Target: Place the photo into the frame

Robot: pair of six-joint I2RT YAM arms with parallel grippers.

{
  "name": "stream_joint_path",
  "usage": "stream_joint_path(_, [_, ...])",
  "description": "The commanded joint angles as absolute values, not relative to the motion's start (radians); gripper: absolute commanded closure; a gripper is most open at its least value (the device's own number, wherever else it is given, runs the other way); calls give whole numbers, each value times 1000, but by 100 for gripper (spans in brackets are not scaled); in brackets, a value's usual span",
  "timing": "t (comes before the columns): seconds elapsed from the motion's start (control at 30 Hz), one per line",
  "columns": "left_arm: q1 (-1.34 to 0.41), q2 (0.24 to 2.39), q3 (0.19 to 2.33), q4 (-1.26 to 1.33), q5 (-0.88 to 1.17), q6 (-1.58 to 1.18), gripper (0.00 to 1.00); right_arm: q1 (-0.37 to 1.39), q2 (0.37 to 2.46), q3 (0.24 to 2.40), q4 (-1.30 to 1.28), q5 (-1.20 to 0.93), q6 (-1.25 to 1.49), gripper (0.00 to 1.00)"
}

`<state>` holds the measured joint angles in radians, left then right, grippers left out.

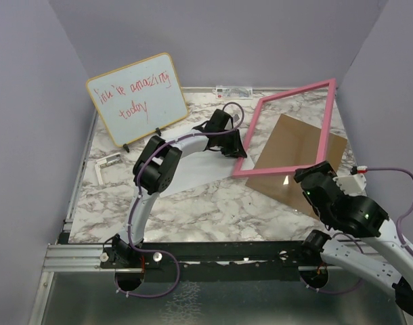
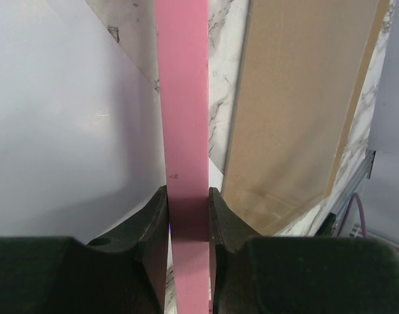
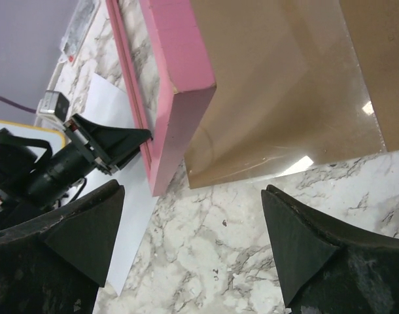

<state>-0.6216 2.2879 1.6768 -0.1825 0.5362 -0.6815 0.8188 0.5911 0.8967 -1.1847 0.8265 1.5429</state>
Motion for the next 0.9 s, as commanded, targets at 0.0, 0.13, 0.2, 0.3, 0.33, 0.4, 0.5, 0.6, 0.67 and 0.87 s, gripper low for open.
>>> stream_joint_path(0.0, [-615,2289,1670,-123,644,-730,100,820,682,924,-1171,902,1561,9])
stream_joint_path(0.13, [-614,2285,1656,-120,656,-730,100,820,733,910,-1092,981,1499,10])
stream_joint_path(0.2, [-612,2281,1645,-116,663,-732,100,820,735,880,-1007,1017,1443,11])
stream_joint_path(0.3, [-611,2274,1630,-106,678,-743,100,819,713,817,-764,1047,1219,12])
stream_joint_path(0.33, [-611,2271,1625,-100,684,-747,100,820,706,798,-702,1054,1161,13])
stream_joint_path(0.4, [-610,2266,1615,-88,691,-754,100,819,705,779,-631,1068,1097,14])
stream_joint_path(0.5, [-611,2259,1605,-76,701,-763,100,818,738,795,-621,1101,1073,20])
stream_joint_path(0.6, [-611,2251,1593,-65,709,-770,100,818,770,817,-568,1122,984,33])
stream_joint_path(0.67, [-611,2242,1583,-63,710,-770,100,818,784,822,-473,1121,846,43])
stream_joint_path(0.87, [-609,2192,1545,-43,711,-779,100,818,813,868,-283,1093,531,73])
